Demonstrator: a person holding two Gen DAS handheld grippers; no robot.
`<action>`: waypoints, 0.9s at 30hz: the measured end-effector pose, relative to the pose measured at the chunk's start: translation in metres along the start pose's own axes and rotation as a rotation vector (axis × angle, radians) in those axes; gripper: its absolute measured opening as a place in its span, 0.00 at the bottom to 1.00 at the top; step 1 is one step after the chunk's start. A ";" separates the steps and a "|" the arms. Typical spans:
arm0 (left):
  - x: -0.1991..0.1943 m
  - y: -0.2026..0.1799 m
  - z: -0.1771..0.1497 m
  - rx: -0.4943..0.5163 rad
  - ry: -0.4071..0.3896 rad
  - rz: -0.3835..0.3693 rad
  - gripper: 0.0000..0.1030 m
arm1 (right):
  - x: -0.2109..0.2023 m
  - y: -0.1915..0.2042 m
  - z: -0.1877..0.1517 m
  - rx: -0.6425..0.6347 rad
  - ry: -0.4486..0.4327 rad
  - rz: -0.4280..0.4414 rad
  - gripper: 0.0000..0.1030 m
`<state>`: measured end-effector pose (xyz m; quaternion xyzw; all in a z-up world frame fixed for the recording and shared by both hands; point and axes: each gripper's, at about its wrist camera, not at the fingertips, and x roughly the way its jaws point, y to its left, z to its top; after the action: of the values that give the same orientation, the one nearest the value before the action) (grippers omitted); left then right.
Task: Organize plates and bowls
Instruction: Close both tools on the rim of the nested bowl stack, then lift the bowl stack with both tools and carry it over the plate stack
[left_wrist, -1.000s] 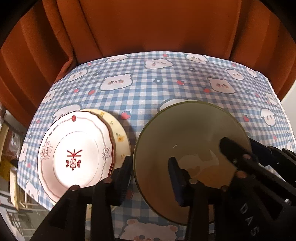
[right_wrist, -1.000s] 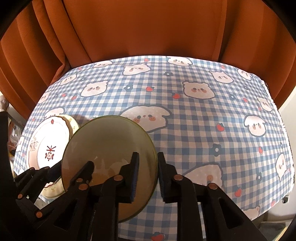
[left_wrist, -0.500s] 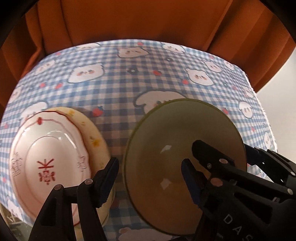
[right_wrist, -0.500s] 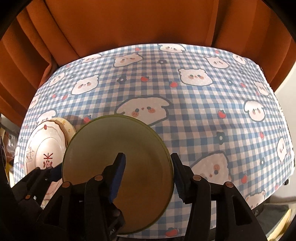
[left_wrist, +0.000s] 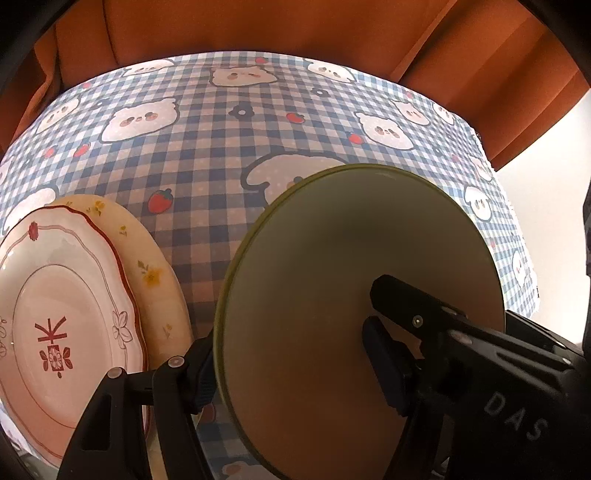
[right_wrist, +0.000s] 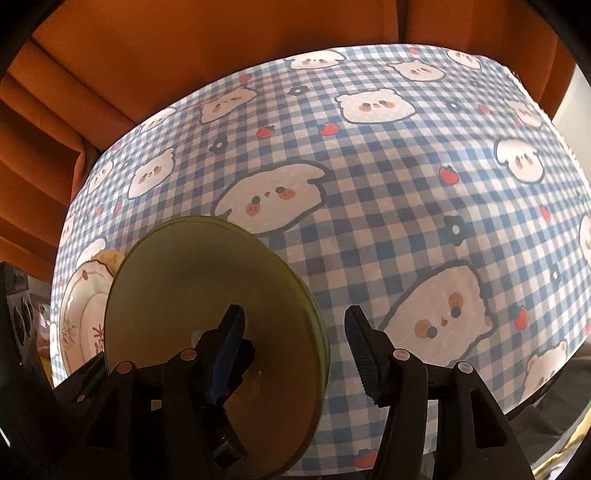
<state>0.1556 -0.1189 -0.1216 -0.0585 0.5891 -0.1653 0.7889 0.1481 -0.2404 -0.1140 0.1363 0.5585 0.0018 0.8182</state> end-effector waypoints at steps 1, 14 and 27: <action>0.000 0.000 0.000 0.001 0.001 0.002 0.70 | 0.001 -0.002 0.000 0.012 0.000 0.011 0.58; -0.001 -0.013 0.003 0.030 0.011 0.119 0.68 | 0.016 -0.015 0.006 0.045 0.076 0.199 0.43; -0.007 -0.023 -0.005 -0.046 -0.009 0.158 0.65 | 0.016 -0.015 0.012 -0.058 0.105 0.215 0.44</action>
<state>0.1444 -0.1377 -0.1103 -0.0307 0.5921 -0.0886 0.8004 0.1630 -0.2547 -0.1275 0.1712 0.5826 0.1130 0.7865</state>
